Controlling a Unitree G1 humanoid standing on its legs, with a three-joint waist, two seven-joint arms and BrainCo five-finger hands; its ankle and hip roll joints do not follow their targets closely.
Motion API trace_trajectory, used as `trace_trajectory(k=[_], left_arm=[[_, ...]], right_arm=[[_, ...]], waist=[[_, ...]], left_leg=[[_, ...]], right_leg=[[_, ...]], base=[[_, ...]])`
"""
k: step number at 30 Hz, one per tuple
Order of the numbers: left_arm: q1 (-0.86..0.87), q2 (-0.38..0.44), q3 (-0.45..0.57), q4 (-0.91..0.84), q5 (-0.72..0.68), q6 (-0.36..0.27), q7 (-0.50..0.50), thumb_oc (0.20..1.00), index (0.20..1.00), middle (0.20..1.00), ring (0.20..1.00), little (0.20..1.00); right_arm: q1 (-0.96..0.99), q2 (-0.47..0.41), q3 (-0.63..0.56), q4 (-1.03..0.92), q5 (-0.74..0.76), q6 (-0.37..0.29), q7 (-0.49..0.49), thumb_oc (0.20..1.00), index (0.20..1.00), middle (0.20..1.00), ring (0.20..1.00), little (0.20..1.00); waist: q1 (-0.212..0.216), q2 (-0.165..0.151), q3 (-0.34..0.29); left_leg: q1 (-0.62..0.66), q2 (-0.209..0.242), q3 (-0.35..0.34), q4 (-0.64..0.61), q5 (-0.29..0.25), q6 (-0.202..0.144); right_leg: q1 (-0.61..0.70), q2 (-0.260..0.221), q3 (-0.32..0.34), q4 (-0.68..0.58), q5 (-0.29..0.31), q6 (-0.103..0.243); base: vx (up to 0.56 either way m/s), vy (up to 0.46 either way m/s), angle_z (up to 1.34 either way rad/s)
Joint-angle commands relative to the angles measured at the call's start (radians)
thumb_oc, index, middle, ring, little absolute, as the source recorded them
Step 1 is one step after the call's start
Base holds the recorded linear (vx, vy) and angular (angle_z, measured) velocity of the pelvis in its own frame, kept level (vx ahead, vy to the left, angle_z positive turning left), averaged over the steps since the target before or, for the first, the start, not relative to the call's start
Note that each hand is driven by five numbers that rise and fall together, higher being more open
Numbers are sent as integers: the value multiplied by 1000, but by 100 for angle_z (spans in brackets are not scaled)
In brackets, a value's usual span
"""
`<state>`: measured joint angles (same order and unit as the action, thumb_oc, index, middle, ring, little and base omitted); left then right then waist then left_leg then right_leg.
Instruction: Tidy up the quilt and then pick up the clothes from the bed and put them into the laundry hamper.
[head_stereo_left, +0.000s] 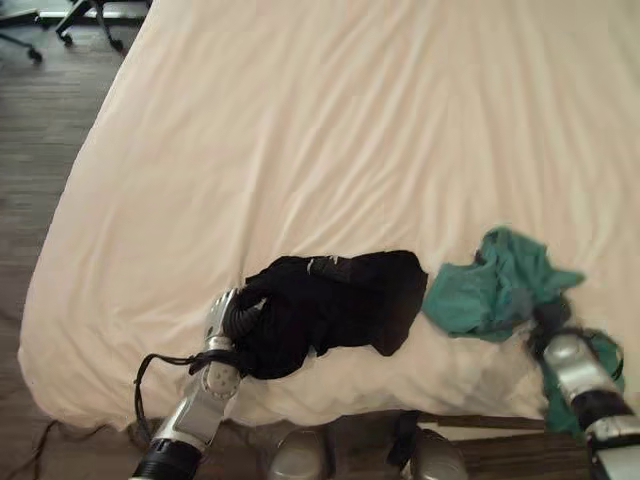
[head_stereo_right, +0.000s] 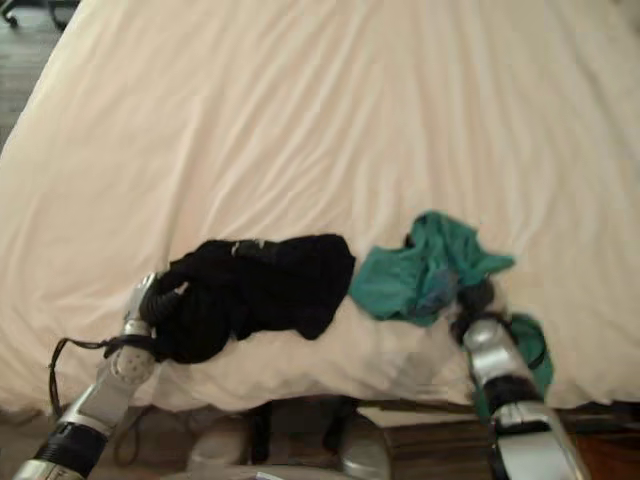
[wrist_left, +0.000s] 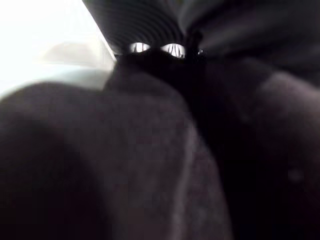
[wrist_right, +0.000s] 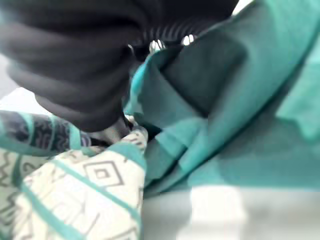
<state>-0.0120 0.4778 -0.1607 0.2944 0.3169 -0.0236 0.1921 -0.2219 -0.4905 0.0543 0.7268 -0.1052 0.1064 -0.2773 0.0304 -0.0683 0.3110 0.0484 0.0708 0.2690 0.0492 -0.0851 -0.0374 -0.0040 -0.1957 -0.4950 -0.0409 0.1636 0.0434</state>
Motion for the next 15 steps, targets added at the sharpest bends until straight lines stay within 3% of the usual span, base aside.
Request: trace_trajectory(k=[1,4,5,6,8,9,10,14,15], left_arm=[[94,-2,-12,75,-89,21,-55,200,200,200,200,200],[100,-29,19,102,-167,16,-72,200,200,200,200,200],[108,-36,32,112,-199,5,-86,200,200,200,200,200],[113,-42,43,116,-232,-2,-96,200,200,200,200,200],[119,-60,58,149,-308,-13,-109,200,200,200,200,200],[125,-71,62,152,-340,-17,-119,200,200,200,200,200],[135,-93,71,177,-382,-23,-121,200,200,200,200,200],[147,-126,86,246,-427,-32,-86,200,200,200,200,200],[169,-148,108,242,-479,-41,-70,200,200,200,200,200]], right_arm=[[169,112,29,16,153,-33,144,200,200,200,200,200],[283,146,14,-49,251,-62,235,200,200,200,200,200],[332,161,19,-87,284,-69,291,200,200,200,200,200],[367,166,24,-114,309,-78,329,200,200,200,200,200],[404,189,41,-123,396,-95,376,200,200,200,200,200],[414,198,44,-123,422,-105,384,200,200,200,200,200],[397,214,75,-117,449,-116,381,200,200,200,200,200],[304,226,148,-106,452,-127,364,200,200,200,200,200],[219,224,223,-110,422,-130,364,200,200,200,200,200]], waist=[[-7,-29,-23],[-30,-40,-50],[-42,-42,-56],[-54,-41,-60],[-84,-30,-78],[-90,-25,-83],[-82,-20,-94],[-35,-1,-113],[15,20,-112]], left_leg=[[-16,-12,20,-80,-32,-7],[12,-22,31,-88,-14,0],[19,-20,23,-91,-11,0],[26,-18,10,-97,-9,1],[25,-22,-36,-98,0,7],[22,-26,-63,-92,0,11],[5,-47,-128,-82,4,19],[-15,-66,-205,-87,19,21],[-46,-76,-254,-79,32,19]], right_leg=[[-52,-160,37,123,-70,208],[-31,-154,64,117,-75,198],[-34,-138,109,137,-83,196],[-41,-109,173,148,-107,192],[-60,16,380,169,-197,169],[-57,60,451,172,-228,157],[-26,99,505,157,-251,119],[16,102,471,85,-249,98],[31,96,435,37,-241,100]], base=[[-25,47,-1],[-6,30,-15],[29,-5,-6],[52,-16,-5],[78,11,42],[87,-5,61],[56,-39,73],[11,-66,103],[-80,-93,61]])
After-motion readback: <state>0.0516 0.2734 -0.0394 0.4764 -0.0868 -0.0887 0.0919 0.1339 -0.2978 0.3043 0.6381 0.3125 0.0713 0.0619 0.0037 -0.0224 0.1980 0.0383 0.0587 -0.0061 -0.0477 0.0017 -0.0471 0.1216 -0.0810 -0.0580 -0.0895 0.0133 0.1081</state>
